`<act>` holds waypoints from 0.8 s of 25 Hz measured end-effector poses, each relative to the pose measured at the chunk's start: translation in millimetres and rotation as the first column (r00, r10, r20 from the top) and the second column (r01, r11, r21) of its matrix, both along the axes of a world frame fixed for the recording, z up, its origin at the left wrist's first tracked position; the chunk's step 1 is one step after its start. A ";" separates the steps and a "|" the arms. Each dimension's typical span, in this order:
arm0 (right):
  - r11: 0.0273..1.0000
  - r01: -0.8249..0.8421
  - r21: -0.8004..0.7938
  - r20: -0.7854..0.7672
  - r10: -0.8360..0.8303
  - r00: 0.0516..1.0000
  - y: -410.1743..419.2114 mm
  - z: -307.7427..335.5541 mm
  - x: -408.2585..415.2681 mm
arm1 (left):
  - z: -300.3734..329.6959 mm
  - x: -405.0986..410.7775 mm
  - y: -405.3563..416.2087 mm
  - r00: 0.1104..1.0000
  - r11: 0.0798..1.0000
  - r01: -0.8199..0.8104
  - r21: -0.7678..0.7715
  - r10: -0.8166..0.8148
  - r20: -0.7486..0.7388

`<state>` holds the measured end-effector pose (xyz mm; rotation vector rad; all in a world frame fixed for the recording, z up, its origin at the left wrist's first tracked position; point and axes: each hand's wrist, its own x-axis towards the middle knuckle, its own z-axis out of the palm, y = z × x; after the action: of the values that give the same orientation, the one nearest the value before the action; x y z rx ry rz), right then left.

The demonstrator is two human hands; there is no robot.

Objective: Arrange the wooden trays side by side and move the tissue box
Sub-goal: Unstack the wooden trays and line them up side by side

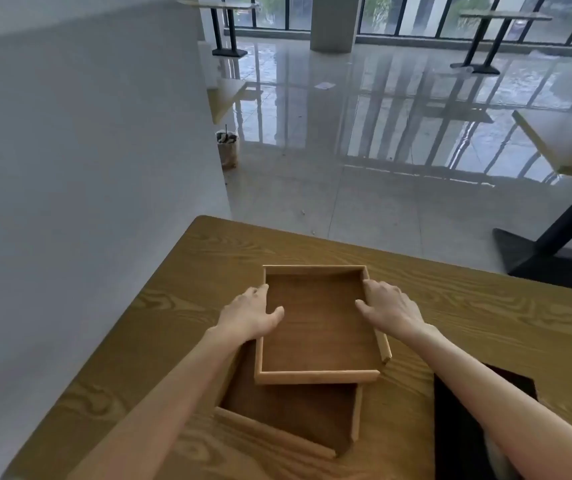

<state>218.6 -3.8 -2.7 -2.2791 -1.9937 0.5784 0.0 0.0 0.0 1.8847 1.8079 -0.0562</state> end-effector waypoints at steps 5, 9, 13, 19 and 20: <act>0.988 0.106 -0.110 0.061 -0.100 0.993 -7.3 -30.9 12.7 | -32.6 -1.5 -9.7 0.995 0.991 -0.096 -0.097 0.097 0.002; 0.977 0.147 -0.153 0.040 -0.142 0.989 -6.7 -46.5 14.2 | -50.8 -0.2 -15.6 0.991 0.983 -0.127 -0.132 0.130 0.013; 0.978 0.181 -0.107 0.039 -0.177 0.983 -7.6 -55.2 12.6 | -60.7 -1.3 -16.0 0.982 0.981 -0.174 -0.085 0.179 0.056; 0.974 0.221 -0.052 -0.031 -0.223 0.974 -12.8 -65.4 13.3 | -64.8 -3.0 -16.6 0.960 0.969 -0.239 -0.058 0.245 0.132; 0.973 0.221 -0.061 -0.042 -0.224 0.974 -13.4 -67.2 13.9 | -65.0 -3.3 -17.2 0.958 0.969 -0.240 -0.060 0.246 0.144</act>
<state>232.5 -17.2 -69.9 -2.4506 -1.6896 0.6687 -3.3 -17.2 -65.0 1.5798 1.9033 0.1308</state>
